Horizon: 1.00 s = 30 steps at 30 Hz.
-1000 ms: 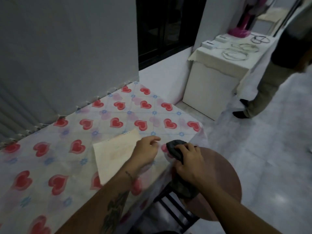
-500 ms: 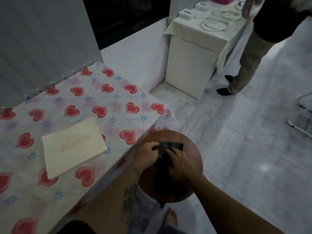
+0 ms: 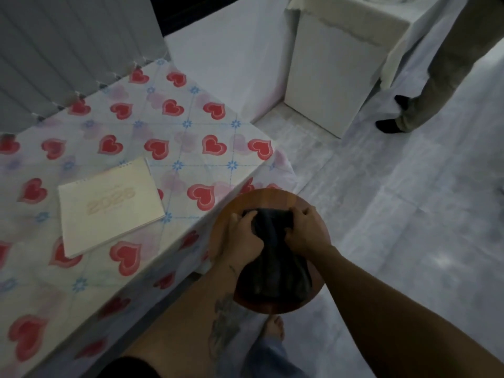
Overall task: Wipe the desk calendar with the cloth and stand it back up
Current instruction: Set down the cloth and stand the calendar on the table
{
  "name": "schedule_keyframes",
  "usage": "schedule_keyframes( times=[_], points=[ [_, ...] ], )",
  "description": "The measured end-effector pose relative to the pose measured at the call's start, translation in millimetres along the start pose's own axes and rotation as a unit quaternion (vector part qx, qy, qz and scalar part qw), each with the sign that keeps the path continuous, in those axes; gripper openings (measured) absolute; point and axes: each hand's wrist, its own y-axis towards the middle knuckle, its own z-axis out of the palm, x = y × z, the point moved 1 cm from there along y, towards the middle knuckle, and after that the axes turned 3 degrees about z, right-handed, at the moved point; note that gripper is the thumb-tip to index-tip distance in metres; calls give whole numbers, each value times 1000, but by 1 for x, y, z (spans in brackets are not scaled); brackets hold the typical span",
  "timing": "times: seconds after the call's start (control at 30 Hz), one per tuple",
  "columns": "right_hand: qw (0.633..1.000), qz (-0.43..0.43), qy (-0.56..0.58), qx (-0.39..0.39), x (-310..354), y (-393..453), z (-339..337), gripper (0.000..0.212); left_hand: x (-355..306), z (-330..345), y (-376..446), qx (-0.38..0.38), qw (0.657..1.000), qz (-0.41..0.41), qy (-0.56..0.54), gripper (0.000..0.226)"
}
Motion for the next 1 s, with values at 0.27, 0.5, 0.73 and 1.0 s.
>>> schedule_keyframes(
  times=[0.27,0.5,0.73,1.0],
  points=[
    [993,-29,55,-101,3,-5,-4,40,30,9,-7,-132,940,145,280,51],
    [990,-54,-124,33,-20,-43,-2,64,39,3,-21,9,927,172,333,63],
    [994,-97,-50,6,54,-39,-48,59,15,-75,-42,-111,985,125,37,40],
    [980,-175,49,81,203,-19,-45,55,61,-210,-67,-319,938,8,-136,38]
  ],
)
